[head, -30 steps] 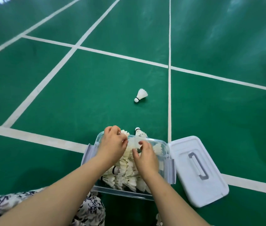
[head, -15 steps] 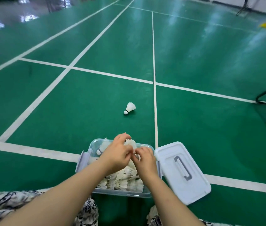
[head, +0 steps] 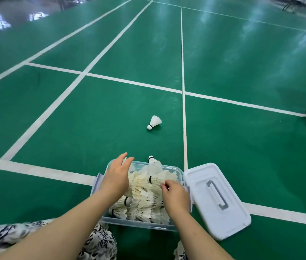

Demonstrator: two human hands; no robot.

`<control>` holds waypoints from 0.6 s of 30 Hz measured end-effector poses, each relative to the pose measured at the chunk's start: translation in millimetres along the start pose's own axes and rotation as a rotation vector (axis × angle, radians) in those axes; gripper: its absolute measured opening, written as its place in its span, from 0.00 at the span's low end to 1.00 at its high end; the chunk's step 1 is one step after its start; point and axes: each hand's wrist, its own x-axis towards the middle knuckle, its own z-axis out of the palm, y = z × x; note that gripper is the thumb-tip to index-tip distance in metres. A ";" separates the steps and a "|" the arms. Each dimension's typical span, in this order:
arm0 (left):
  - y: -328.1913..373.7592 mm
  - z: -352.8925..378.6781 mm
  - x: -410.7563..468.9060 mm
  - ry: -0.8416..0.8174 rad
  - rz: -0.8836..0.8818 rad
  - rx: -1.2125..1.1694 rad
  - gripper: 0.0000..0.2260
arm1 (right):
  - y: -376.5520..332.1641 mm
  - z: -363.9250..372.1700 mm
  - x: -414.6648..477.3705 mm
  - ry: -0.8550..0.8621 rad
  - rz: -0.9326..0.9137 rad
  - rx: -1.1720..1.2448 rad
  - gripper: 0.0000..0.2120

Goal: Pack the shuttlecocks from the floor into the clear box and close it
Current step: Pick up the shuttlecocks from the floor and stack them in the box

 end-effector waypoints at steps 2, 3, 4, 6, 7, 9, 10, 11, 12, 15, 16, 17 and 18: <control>-3.7 1.4 4.0 -0.001 -0.009 0.005 0.29 | -4.7 7.0 6.3 -0.040 -0.025 0.016 0.11; -6.0 2.2 5.7 0.000 -0.019 0.002 0.30 | -7.4 11.8 9.2 -0.070 -0.029 0.025 0.10; -8.5 3.3 6.9 0.000 -0.031 0.002 0.30 | -9.9 17.0 11.4 -0.098 -0.029 0.031 0.10; -13.1 5.4 8.4 -0.004 -0.051 0.006 0.29 | -13.6 25.7 13.5 -0.135 -0.013 0.041 0.09; -15.1 6.7 9.0 -0.008 -0.056 0.006 0.29 | -14.8 28.7 13.9 -0.138 -0.007 0.041 0.09; -18.6 8.8 9.8 -0.018 -0.061 0.006 0.29 | -15.7 33.3 14.9 -0.128 -0.013 0.024 0.09; -19.9 9.8 10.1 -0.023 -0.063 0.009 0.29 | -15.0 34.7 15.3 -0.128 -0.019 0.015 0.10; -21.0 10.4 10.6 -0.025 -0.067 0.010 0.29 | -14.5 34.7 15.0 -0.132 -0.023 0.009 0.10; -21.2 10.5 11.4 -0.021 -0.071 0.007 0.29 | -13.9 33.8 14.7 -0.133 -0.025 0.012 0.10; -19.4 6.1 13.5 0.008 -0.072 -0.004 0.28 | -12.6 25.6 11.8 -0.105 -0.014 0.052 0.13; -18.0 2.3 13.5 0.017 -0.069 -0.006 0.28 | -13.0 21.1 10.3 -0.089 -0.019 0.060 0.16; -16.7 -2.3 13.1 0.028 -0.070 -0.014 0.28 | -14.3 16.1 8.5 -0.071 -0.029 0.067 0.17; -15.3 -7.6 12.4 0.038 -0.076 -0.033 0.28 | -16.3 10.5 6.8 -0.048 -0.040 0.079 0.17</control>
